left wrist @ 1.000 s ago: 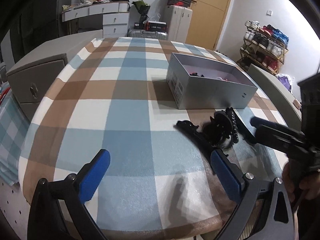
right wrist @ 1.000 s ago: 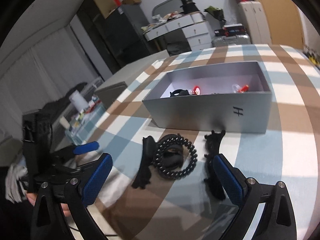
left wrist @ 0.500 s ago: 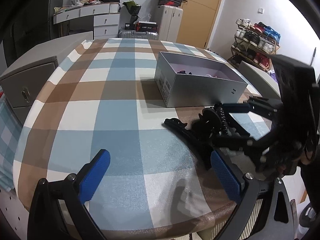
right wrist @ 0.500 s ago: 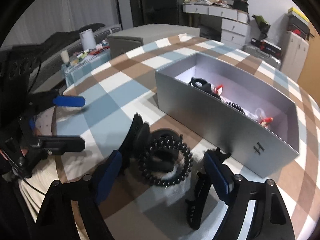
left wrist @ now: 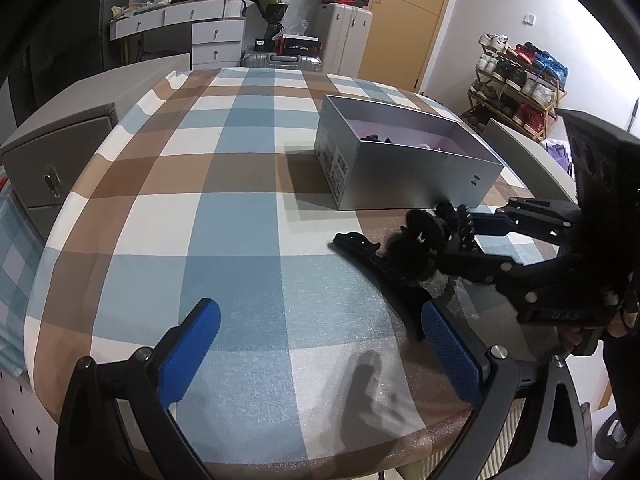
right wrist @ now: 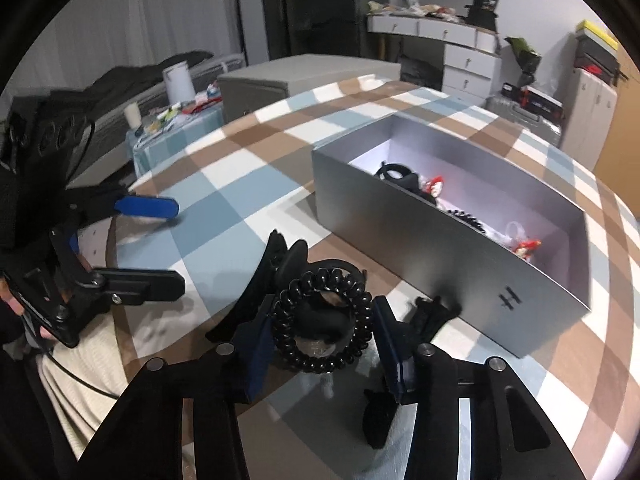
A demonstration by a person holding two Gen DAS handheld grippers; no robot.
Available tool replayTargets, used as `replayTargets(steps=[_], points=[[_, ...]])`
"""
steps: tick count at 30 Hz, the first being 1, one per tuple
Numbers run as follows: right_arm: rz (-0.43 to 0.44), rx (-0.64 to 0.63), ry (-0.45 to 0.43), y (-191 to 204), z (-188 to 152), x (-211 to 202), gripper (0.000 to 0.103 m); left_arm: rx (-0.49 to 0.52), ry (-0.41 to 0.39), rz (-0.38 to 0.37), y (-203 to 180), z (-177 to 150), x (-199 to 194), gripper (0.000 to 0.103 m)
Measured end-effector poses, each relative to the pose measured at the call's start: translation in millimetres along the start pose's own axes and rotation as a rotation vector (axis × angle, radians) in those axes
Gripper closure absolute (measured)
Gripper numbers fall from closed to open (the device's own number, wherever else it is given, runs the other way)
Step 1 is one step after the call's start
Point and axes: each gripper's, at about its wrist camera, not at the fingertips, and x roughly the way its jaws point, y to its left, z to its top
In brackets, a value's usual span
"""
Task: Organize jewelry
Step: 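Grasp the black coiled hair tie with the right gripper and lift it, then grasp the black comb clip with the left gripper while the right gripper carries the coil toward the box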
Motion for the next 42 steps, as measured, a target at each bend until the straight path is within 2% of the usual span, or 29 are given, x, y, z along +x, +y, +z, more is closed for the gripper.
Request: replayTargets(steps=[7,14,17,22,25,29,31,33,35,36,38,39,41,42], points=[[0.002,0.054,-0.052,-1,-8,-20,0.06,-0.009,0.009,0.002,-2,1,1,0.005],[0.009,0.184,-0.151,-6,-21,-51,0.063,-0.009,0.036,0.001,-12,5,7,0.005],[-0.008,0.241,-0.196,-8,-29,-62,0.064,-0.013,0.044,-0.028,-19,11,12,0.005],[-0.047,0.328,-0.257,-16,-42,-79,0.066,0.035,0.049,0.022,-34,20,24,0.005],[-0.049,0.348,-0.272,-18,-47,-86,0.066,0.046,0.089,0.013,-39,22,35,0.005],[-0.055,0.355,-0.283,-18,-54,-90,0.066,0.082,0.15,0.086,-47,23,51,0.005],[-0.051,0.361,-0.284,-18,-56,-90,0.066,0.112,0.155,0.127,-50,22,53,0.006],[-0.045,0.369,-0.283,-18,-58,-89,0.066,0.12,0.154,0.122,-50,21,51,0.013],[-0.041,0.37,-0.282,-17,-60,-88,0.066,0.136,0.156,0.11,-49,20,45,0.029],[-0.04,0.37,-0.281,-17,-60,-88,0.066,0.142,0.158,0.106,-49,20,43,0.034],[-0.036,0.368,-0.281,-17,-59,-87,0.066,0.151,0.159,0.1,-47,18,38,0.053],[-0.035,0.367,-0.281,-16,-59,-86,0.066,0.155,0.159,0.097,-45,16,35,0.058],[-0.03,0.365,-0.285,-15,-58,-86,0.066,0.164,0.161,0.088,-41,12,29,0.075],[-0.027,0.362,-0.286,-14,-57,-86,0.066,0.175,0.162,0.08,-38,9,25,0.079]])
